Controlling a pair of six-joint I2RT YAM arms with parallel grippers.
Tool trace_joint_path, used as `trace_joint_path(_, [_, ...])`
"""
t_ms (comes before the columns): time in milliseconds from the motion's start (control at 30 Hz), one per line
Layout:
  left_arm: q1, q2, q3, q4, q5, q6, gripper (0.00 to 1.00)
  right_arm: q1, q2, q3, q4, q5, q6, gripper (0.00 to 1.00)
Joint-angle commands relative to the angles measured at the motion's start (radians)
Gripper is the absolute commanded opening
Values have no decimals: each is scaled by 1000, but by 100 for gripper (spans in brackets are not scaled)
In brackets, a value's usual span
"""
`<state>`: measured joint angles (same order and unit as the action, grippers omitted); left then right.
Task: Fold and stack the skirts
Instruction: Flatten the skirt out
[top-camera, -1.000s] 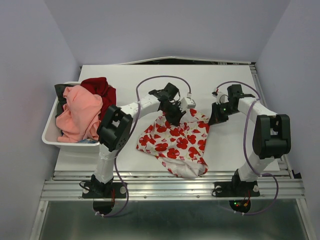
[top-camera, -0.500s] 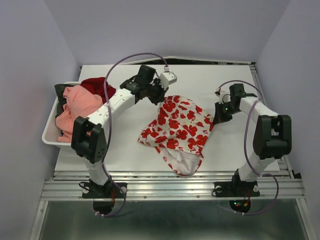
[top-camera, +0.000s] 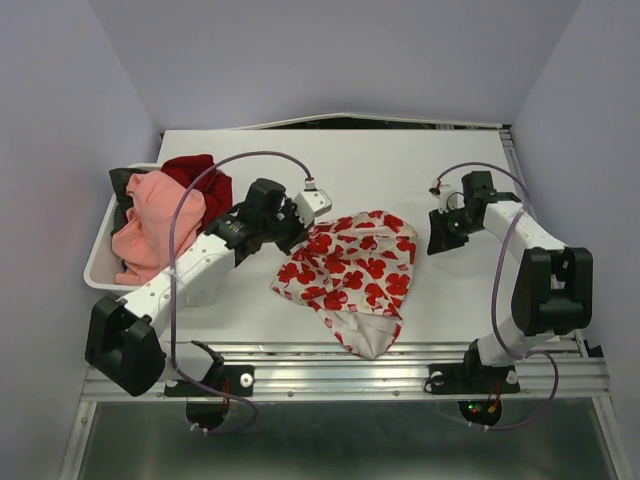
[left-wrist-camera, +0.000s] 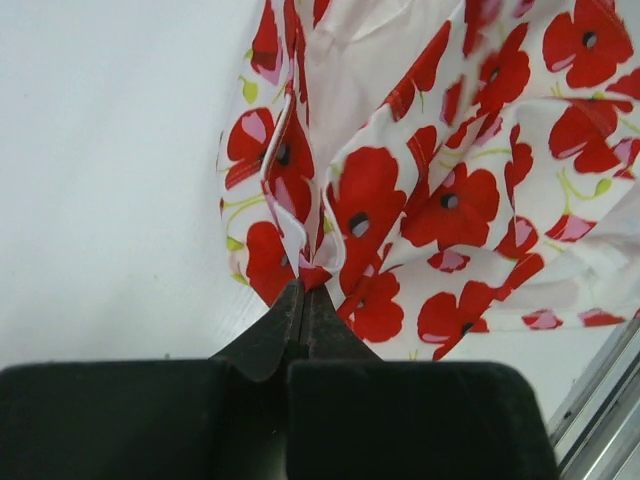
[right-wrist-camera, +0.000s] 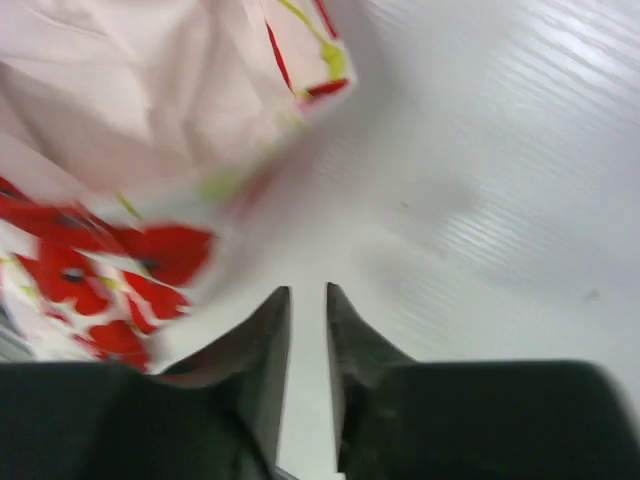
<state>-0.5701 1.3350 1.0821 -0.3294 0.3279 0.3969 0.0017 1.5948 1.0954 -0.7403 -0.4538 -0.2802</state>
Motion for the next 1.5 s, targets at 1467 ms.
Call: trace_joint_path(1467, [-280, -186, -335, 39, -201, 283, 0, 37, 574, 532, -186, -292, 127, 46])
